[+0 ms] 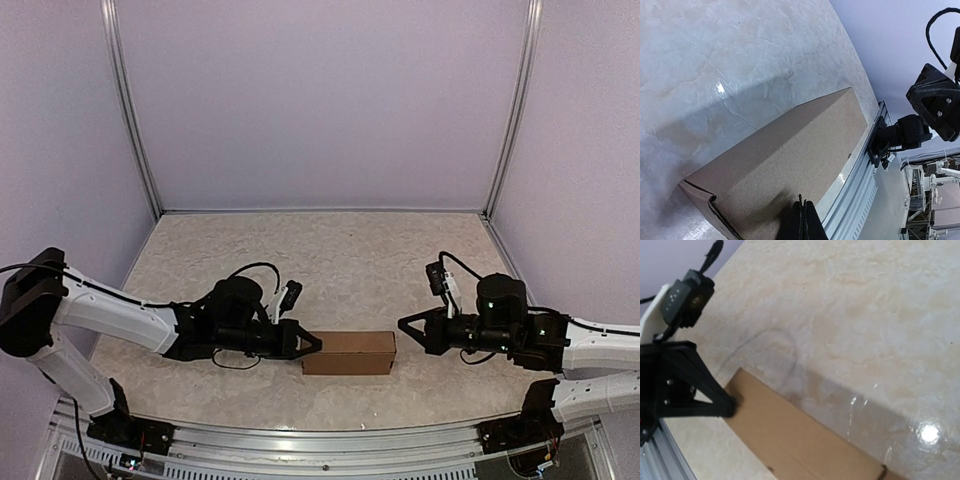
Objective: Fold the paper box
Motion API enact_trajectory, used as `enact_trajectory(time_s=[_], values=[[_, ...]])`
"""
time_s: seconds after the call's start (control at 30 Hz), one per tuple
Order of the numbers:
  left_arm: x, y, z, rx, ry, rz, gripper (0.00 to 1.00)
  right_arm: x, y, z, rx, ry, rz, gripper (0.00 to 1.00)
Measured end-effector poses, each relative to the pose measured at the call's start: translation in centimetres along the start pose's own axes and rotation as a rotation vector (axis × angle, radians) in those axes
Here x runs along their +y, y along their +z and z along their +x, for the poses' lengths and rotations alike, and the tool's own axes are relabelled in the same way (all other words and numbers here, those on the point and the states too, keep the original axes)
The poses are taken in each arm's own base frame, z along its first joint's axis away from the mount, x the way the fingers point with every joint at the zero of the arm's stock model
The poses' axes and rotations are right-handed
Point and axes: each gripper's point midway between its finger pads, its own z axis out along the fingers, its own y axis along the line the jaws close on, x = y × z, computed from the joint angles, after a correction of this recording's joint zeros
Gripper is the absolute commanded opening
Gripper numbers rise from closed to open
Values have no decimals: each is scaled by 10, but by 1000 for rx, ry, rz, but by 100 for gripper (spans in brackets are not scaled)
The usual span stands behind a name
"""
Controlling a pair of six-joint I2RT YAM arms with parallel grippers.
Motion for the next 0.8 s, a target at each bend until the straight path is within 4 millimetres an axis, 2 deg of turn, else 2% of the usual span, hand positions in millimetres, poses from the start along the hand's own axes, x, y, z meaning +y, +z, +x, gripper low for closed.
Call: enact_trajectory(time_s=[0.23, 0.37, 0.47, 0.53, 0.6, 0.67, 0.7, 0.8], values=[[2, -24, -8, -10, 28, -109, 10, 4, 4, 7, 32, -20, -22, 0], [-13, -45, -30, -58, 78, -148, 20, 15, 9, 18, 65, -53, -57, 0], [-25, -62, -51, -114, 112, -167, 30, 27, 14, 29, 101, -90, -89, 0], [-25, -73, -64, -153, 124, -200, 40, 35, 16, 36, 121, -120, -104, 0], [-18, -83, -73, -187, 131, -254, 54, 44, 18, 42, 135, -156, -114, 0], [-8, -93, -81, -216, 138, -313, 64, 54, 20, 45, 140, -191, -119, 0], [-4, -98, -84, -227, 138, -337, 74, 57, 22, 46, 141, -205, -117, 0], [11, -110, -91, -253, 143, -409, 82, 61, 28, 49, 151, -241, -90, 0]])
